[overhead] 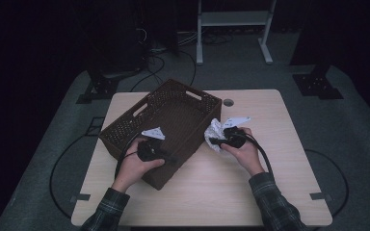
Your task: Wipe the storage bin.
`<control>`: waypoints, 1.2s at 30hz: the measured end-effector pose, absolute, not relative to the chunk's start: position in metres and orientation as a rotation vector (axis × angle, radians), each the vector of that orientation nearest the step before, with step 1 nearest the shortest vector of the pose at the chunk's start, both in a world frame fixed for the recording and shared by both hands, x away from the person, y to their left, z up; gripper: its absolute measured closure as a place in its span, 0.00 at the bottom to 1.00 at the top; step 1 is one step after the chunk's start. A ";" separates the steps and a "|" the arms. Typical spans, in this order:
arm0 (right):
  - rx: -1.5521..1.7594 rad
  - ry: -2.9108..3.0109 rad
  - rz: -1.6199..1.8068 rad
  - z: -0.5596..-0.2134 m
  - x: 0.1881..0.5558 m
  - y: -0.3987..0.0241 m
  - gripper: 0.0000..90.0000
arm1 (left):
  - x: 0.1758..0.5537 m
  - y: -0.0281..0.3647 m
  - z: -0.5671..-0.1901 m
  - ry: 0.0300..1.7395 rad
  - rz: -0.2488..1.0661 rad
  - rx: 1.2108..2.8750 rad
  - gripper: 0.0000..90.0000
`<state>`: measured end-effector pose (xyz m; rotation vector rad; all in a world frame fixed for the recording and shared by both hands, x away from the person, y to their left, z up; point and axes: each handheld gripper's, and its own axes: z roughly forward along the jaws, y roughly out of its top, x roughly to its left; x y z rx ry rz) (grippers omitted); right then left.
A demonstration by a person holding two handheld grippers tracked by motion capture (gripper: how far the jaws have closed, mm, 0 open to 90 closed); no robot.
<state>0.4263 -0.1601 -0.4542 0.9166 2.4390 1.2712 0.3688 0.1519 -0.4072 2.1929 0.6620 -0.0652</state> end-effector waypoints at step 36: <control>0.731 2.419 1.368 -0.426 0.398 -0.144 0.83 | 0.371 0.152 -0.407 0.664 -0.076 2.191 0.77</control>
